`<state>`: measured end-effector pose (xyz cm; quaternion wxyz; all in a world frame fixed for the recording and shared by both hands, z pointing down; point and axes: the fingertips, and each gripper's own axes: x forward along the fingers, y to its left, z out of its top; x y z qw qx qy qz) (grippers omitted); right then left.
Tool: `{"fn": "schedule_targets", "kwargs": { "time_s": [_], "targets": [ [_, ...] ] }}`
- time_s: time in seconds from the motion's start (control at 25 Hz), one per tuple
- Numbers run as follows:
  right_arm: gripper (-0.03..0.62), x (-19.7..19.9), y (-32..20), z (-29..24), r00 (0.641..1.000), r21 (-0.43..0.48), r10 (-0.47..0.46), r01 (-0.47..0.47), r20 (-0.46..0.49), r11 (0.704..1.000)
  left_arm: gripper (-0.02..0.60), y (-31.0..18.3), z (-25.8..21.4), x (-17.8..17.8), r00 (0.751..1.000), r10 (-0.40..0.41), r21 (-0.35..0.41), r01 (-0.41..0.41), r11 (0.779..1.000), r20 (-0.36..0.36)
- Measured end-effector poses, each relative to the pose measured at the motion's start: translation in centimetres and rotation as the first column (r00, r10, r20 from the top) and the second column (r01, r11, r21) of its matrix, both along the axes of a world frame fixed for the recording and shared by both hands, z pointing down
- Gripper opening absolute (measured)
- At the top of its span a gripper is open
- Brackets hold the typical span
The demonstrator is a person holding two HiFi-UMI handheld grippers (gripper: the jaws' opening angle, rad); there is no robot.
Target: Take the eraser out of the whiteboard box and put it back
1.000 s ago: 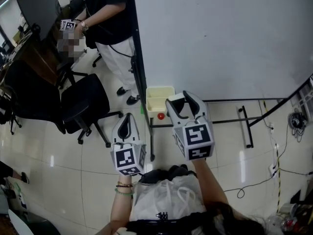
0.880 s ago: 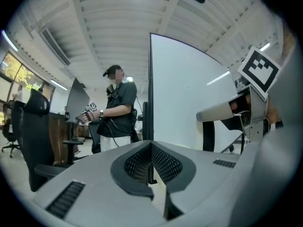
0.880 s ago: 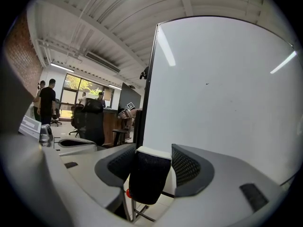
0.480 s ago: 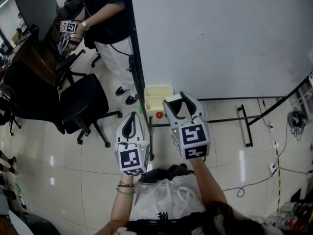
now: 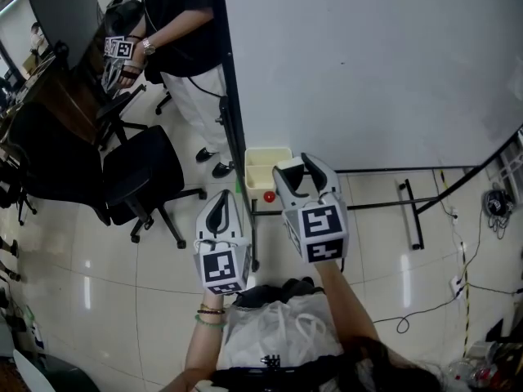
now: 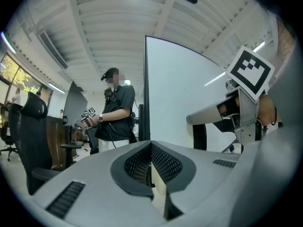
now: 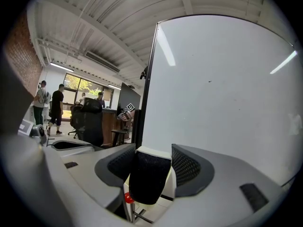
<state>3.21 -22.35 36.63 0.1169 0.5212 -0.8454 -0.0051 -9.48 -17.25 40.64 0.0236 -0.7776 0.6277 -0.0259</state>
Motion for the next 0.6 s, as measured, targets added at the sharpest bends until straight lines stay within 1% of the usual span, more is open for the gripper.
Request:
{"fn": "schedule_targets", "kwargs": {
  "time_s": [0.2, 0.36, 0.48, 0.6],
  "targets": [
    [0.242, -0.6, -1.8, 0.3, 1.0, 0.0, 0.013, -0.013, -0.004, 1.0, 0.002, -0.2, 0.2, -0.2, 1.0, -0.003, -0.006, 0.003, 1.0, 0.006],
    [0.242, -1.9, -3.2, 0.7, 1.0, -0.015, 0.011, -0.011, 0.002, 1.0, 0.002, -0.2, 0.2, -0.6, 1.0, -0.014, -0.008, 0.014, 1.0, 0.01],
    [0.242, -2.4, -3.8, 2.5, 1.0, -0.048, 0.014, -0.014, -0.009, 0.999, 0.002, -0.2, 0.0, -0.8, 0.999, -0.035, -0.013, 0.034, 0.999, -0.007],
    [0.242, -2.6, -4.0, 4.9, 0.999, -0.078, 0.029, -0.032, -0.03, 0.996, 0.002, -0.1, 0.4, -1.2, 0.999, -0.041, -0.017, 0.041, 0.999, 0.009]
  ]
}}
